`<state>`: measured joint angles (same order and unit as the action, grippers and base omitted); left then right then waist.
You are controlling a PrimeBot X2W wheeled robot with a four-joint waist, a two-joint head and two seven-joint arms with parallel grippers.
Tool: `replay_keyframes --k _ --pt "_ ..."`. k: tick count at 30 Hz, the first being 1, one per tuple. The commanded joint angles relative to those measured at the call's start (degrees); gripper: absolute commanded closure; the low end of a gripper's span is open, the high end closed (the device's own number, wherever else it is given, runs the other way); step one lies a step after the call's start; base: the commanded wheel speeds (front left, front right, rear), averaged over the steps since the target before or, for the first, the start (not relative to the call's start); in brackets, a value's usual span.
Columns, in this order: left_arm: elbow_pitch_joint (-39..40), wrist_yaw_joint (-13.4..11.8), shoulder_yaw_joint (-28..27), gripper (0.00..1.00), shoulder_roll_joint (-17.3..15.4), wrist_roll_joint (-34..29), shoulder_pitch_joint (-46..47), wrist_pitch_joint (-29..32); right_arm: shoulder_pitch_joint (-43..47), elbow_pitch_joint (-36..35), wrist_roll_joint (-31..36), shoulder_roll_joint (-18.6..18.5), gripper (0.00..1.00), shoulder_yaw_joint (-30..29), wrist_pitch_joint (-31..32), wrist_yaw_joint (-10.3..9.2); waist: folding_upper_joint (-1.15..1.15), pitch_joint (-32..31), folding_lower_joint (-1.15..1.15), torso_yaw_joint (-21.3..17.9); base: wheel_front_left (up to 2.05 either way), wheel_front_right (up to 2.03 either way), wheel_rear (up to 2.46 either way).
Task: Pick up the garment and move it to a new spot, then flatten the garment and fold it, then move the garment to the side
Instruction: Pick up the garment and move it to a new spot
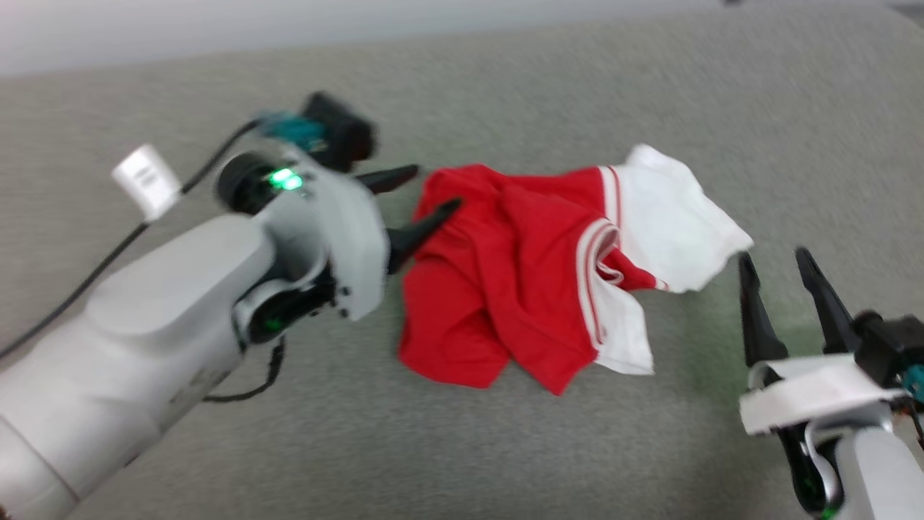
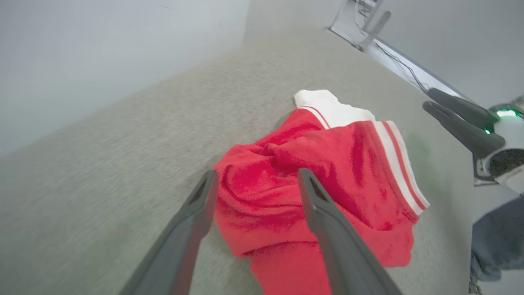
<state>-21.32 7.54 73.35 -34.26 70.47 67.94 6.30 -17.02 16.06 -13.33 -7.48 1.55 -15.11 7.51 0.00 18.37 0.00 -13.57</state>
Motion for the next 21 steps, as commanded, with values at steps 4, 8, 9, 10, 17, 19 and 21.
replay_keyframes --k 4,8,9,10,17,19,21 --pt "-3.8 -0.1 -0.9 0.00 -0.7 3.4 -6.1 -9.9 3.3 0.9 0.2 -1.6 0.00 -1.0 0.0 -0.04 0.00 -9.2 0.00 9.3 0.00 0.00 0.00" --pt "-6.7 -0.1 -2.9 0.00 -0.5 6.3 -13.3 -19.2 5.6 1.2 0.2 -2.8 0.00 -2.3 0.0 -0.04 0.00 -10.6 0.00 11.5 0.00 0.00 0.00" --pt "-7.3 -0.1 -3.7 0.00 -0.4 6.7 -15.2 -20.4 6.1 1.2 0.2 -3.2 0.00 -2.6 0.0 -0.04 0.00 -10.9 0.00 12.0 0.00 0.00 0.00" --pt "-7.7 -0.1 -5.0 0.00 -0.3 7.3 -17.2 -21.0 6.6 1.2 0.2 -3.4 0.00 -2.9 0.0 -0.04 0.00 -11.2 0.00 12.5 0.00 0.00 0.00" --pt "-7.4 -0.2 -23.5 0.00 2.1 -3.1 -33.2 -21.4 10.0 -0.1 -0.3 -5.0 0.00 -5.3 1.0 -0.04 0.00 -12.8 0.00 15.6 0.00 0.00 0.00" --pt "-6.1 -1.0 -29.8 0.00 2.8 -8.0 -37.9 -21.5 11.0 -0.6 -0.4 -5.5 0.00 -5.7 1.5 -0.04 0.00 -13.4 0.00 15.8 0.00 0.00 0.00" --pt "-3.7 -2.3 -35.6 0.00 4.1 -13.3 -43.2 -21.4 11.8 -1.2 -0.5 -5.8 0.00 -5.9 2.0 -0.04 0.00 -14.0 0.00 15.8 0.00 0.00 0.00"
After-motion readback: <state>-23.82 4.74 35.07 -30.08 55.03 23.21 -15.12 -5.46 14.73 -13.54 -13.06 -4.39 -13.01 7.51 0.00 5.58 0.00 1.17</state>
